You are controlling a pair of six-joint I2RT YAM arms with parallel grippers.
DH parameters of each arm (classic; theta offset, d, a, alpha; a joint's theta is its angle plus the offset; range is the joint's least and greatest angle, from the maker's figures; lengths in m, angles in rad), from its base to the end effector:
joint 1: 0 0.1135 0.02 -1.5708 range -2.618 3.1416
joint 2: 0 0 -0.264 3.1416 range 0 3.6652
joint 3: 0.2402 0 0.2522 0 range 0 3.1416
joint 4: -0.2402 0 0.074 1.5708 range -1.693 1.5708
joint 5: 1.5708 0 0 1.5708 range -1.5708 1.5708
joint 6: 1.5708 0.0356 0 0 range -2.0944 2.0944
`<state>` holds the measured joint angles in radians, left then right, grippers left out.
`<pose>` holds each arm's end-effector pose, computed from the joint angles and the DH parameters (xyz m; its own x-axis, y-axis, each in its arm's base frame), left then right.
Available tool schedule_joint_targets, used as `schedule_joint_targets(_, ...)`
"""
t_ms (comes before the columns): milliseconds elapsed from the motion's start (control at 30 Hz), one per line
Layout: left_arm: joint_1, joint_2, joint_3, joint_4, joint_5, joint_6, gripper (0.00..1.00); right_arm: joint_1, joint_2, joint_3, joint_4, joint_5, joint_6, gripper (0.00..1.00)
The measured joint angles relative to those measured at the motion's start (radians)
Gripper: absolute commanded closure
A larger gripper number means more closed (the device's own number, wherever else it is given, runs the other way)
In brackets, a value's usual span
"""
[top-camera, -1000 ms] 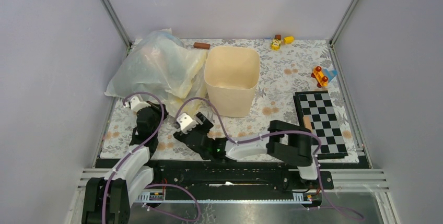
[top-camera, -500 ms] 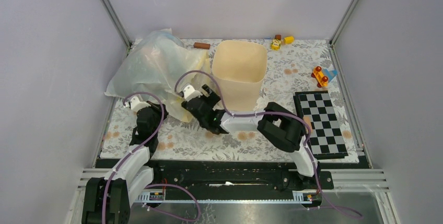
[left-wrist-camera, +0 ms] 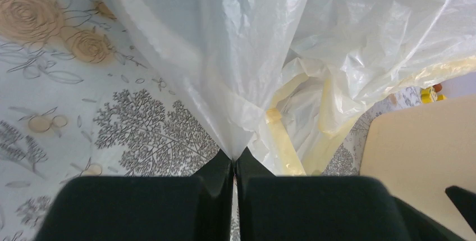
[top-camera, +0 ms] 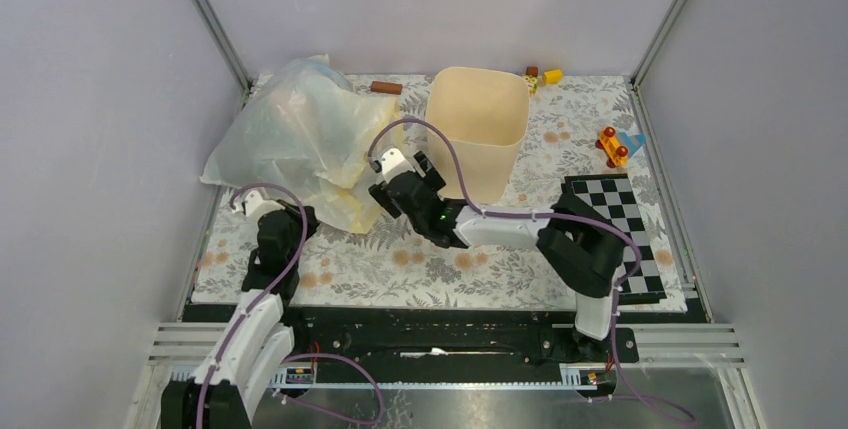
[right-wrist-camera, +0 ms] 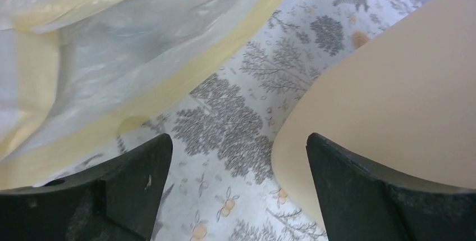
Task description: Put the trash bags into the trash bin
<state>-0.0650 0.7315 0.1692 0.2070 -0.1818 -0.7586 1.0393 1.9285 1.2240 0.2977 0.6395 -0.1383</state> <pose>0.1650 -0.0043 0.1721 -0.1795 -0.6663 -0.7237 -0.3152 0.7359 -0.5993 0.2373 0.3617 0.2073 -0.1416 -0.4590 -0.8771 -0.4376 0.8237 -0.3605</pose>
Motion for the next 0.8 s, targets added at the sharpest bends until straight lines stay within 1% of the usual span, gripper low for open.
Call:
schedule_joint_targets(67,0.000,-0.069,0.014,-0.094,-0.014,-0.013,1.00,0.001,-0.063,-0.054,0.007,-0.048,0.029,0.04)
schedule_joint_targets(167,0.000,-0.180,0.045,-0.262,-0.075,-0.058,1.00,0.001,-0.115,-0.086,0.010,-0.088,0.067,0.04)
schedule_joint_targets(300,0.000,-0.303,0.076,-0.479,-0.184,-0.159,0.99,0.001,-0.129,-0.090,0.031,-0.123,0.100,0.04)
schedule_joint_targets(333,0.000,-0.325,0.077,-0.523,-0.211,-0.184,0.83,0.001,-0.129,-0.090,0.033,-0.130,0.109,0.04)
schedule_joint_targets(367,0.000,-0.342,0.077,-0.563,-0.230,-0.205,0.56,0.002,-0.129,-0.090,0.033,-0.136,0.117,0.04)
schedule_joint_targets(400,0.000,-0.352,0.077,-0.590,-0.238,-0.214,0.34,0.002,-0.129,-0.090,0.036,-0.140,0.125,0.04)
schedule_joint_targets(433,0.000,-0.359,0.077,-0.610,-0.237,-0.217,0.20,0.001,-0.129,-0.091,0.040,-0.151,0.134,0.04)
schedule_joint_targets(467,0.000,-0.364,0.077,-0.619,-0.225,-0.208,0.14,0.001,-0.129,-0.096,0.052,-0.166,0.140,0.04)
schedule_joint_targets(500,0.000,-0.364,0.077,-0.618,-0.208,-0.194,0.11,0.002,-0.129,-0.103,0.061,-0.181,0.145,0.04)
schedule_joint_targets(533,0.000,-0.362,0.080,-0.617,-0.188,-0.183,0.10,0.002,-0.131,-0.110,0.066,-0.190,0.148,0.04)
schedule_joint_targets(633,0.000,-0.333,0.126,-0.637,-0.137,-0.148,0.11,0.001,-0.156,-0.162,0.074,-0.214,0.157,0.04)
schedule_joint_targets(700,-0.003,-0.317,0.177,-0.654,-0.130,-0.131,0.12,-0.001,-0.186,-0.200,0.076,-0.232,0.157,0.04)
schedule_joint_targets(800,-0.007,-0.324,0.251,-0.661,-0.109,-0.133,0.13,-0.003,-0.247,-0.275,0.124,-0.258,0.145,0.04)
